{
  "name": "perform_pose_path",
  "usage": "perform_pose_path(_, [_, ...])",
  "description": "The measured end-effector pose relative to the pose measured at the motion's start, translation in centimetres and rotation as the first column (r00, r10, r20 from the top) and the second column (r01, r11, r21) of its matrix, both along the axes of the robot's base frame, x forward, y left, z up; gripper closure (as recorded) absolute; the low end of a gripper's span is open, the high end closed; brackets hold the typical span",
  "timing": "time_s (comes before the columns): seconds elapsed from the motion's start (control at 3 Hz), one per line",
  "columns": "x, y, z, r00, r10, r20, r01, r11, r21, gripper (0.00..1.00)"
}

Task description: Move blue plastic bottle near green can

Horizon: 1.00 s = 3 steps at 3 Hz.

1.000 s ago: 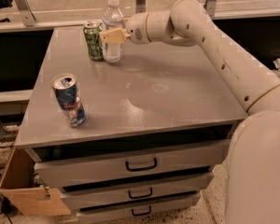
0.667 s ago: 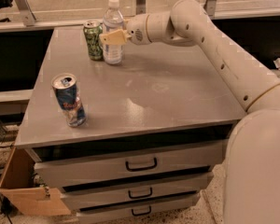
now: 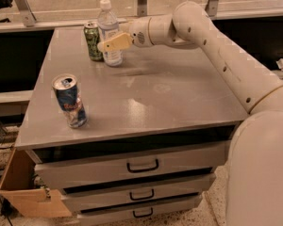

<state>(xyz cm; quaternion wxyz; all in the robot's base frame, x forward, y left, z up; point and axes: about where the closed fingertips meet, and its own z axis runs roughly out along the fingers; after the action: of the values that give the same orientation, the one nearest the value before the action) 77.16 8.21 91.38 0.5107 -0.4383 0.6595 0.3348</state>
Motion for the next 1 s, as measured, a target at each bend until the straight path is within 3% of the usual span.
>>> perform_pose_path(0.33, [0.1,-0.4,0.1,1.0000,-0.004,0.003,0.004,1.000,-0.001,0.00])
perform_pose_path(0.67, [0.3,-3.6,1.3,0.9991,-0.017,0.039,0.017,1.000,-0.011,0.00])
perform_pose_path(1.0, [0.4,-9.5,3.5,0.9948,-0.039,0.094,0.043,0.999,-0.032,0.00])
